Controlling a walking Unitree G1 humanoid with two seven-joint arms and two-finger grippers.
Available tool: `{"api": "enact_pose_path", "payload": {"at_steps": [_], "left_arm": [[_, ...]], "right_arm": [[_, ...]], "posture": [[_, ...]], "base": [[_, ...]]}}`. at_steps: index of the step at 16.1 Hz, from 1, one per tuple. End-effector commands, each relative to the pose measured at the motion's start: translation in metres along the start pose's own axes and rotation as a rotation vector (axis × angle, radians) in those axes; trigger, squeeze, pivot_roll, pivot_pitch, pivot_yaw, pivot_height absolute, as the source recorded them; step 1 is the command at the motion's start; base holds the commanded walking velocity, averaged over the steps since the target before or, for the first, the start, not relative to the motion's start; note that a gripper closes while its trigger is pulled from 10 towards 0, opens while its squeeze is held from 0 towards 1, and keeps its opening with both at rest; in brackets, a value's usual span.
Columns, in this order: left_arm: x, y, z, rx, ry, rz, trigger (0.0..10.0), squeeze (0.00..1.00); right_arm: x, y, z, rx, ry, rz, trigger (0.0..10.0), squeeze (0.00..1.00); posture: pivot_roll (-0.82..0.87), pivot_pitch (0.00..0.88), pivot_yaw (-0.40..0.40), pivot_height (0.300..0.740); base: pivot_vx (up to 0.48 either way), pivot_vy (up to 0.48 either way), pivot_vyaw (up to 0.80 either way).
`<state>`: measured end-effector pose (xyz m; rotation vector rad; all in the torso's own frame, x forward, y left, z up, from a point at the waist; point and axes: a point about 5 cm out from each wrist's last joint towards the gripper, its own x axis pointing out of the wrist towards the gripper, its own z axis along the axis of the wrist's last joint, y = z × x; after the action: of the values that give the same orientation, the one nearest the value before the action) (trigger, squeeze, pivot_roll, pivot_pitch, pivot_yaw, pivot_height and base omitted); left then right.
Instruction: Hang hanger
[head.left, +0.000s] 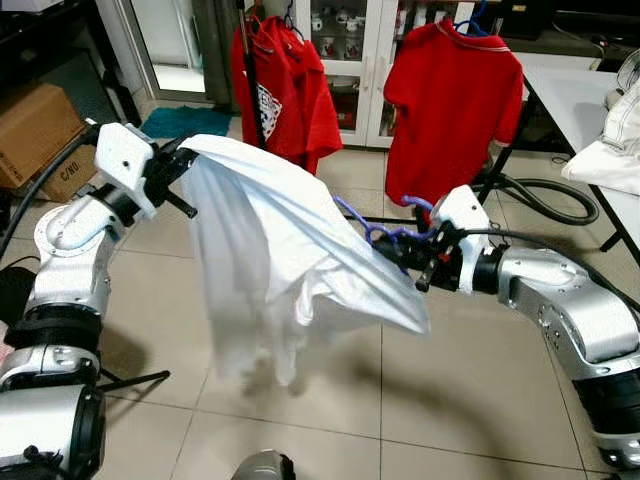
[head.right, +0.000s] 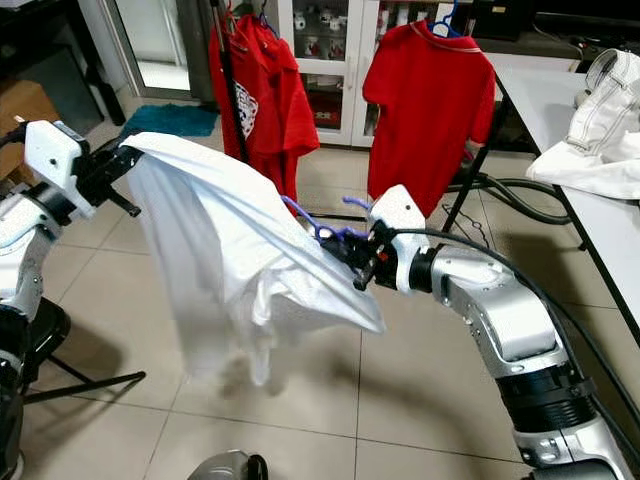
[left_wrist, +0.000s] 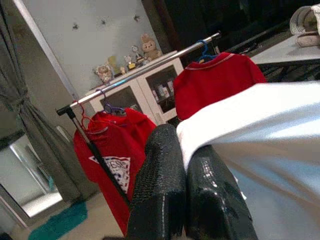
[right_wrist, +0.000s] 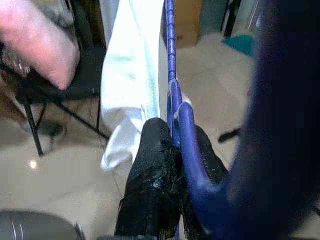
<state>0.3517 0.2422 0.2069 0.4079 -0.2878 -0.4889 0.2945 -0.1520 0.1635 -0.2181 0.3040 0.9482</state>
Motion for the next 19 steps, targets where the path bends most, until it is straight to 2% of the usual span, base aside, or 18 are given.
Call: {"api": "enact_pose_path", "payload": {"at_steps": [1, 4, 6, 10, 11, 13, 14, 15, 16, 17, 19], "left_arm": [[0.007, 0.007, 0.014, 0.053, -0.049, 0.022, 0.0, 0.00], [0.012, -0.001, 0.014, 0.095, -0.047, -0.039, 0.0, 0.00], [0.019, -0.017, 0.013, 0.144, -0.046, -0.106, 0.0, 0.00], [0.024, -0.029, 0.012, 0.166, -0.059, -0.151, 0.0, 0.00], [0.027, -0.035, 0.014, 0.168, -0.082, -0.160, 0.0, 0.00], [0.031, -0.045, 0.017, 0.156, -0.113, -0.201, 0.0, 0.00], [0.023, -0.057, 0.002, 0.130, -0.046, -0.297, 0.0, 0.00], [0.017, -0.064, -0.007, 0.125, 0.002, -0.343, 0.0, 0.00], [0.014, -0.066, -0.011, 0.125, 0.026, -0.356, 0.0, 0.00], [0.012, -0.067, -0.014, 0.128, 0.044, -0.357, 0.0, 0.00], [0.010, -0.063, -0.018, 0.149, 0.069, -0.329, 0.0, 0.00]], "right_arm": [[-0.001, -0.001, -0.010, 0.006, 0.067, -0.014, 10.0, 0.00], [0.000, -0.001, -0.014, 0.001, 0.100, -0.030, 10.0, 0.00], [0.005, -0.002, -0.011, 0.021, 0.104, -0.085, 10.0, 0.00], [0.010, 0.000, -0.010, 0.035, 0.092, -0.099, 10.0, 0.00], [0.015, 0.007, -0.009, 0.033, 0.085, -0.081, 10.0, 0.00], [0.023, 0.009, -0.003, 0.074, 0.002, -0.107, 10.0, 0.00], [0.019, 0.004, 0.019, 0.144, -0.209, -0.126, 10.0, 0.00], [0.013, 0.003, 0.031, 0.172, -0.326, -0.104, 10.0, 0.00], [0.008, 0.002, 0.037, 0.194, -0.391, -0.089, 10.0, 0.00], [0.006, 0.002, 0.040, 0.207, -0.424, -0.077, 10.0, 0.00], [0.005, 0.004, 0.041, 0.190, -0.423, -0.065, 10.0, 0.00]], "posture": [[-0.01, 0.000, 0.050, 0.740], [-0.01, 0.000, 0.051, 0.740], [-0.02, 0.000, 0.054, 0.740], [-0.02, 0.000, 0.053, 0.740], [-0.02, 0.000, 0.052, 0.740], [-0.02, 0.000, 0.052, 0.740], [-0.02, 0.000, 0.057, 0.740], [-0.01, 0.000, 0.057, 0.740], [-0.01, 0.000, 0.058, 0.740], [-0.02, 0.000, 0.058, 0.740], [-0.02, 0.000, 0.061, 0.740]], "base": [[0.000, 0.000, 0.00], [0.000, 0.000, 0.00], [0.000, 0.000, 0.00], [0.000, 0.000, 0.00], [0.000, 0.000, 0.00], [0.000, 0.000, 0.00], [0.000, 0.000, 0.00], [0.000, 0.000, 0.00], [0.000, 0.000, 0.00], [0.000, 0.000, 0.00], [0.000, 0.000, 0.00]]}}
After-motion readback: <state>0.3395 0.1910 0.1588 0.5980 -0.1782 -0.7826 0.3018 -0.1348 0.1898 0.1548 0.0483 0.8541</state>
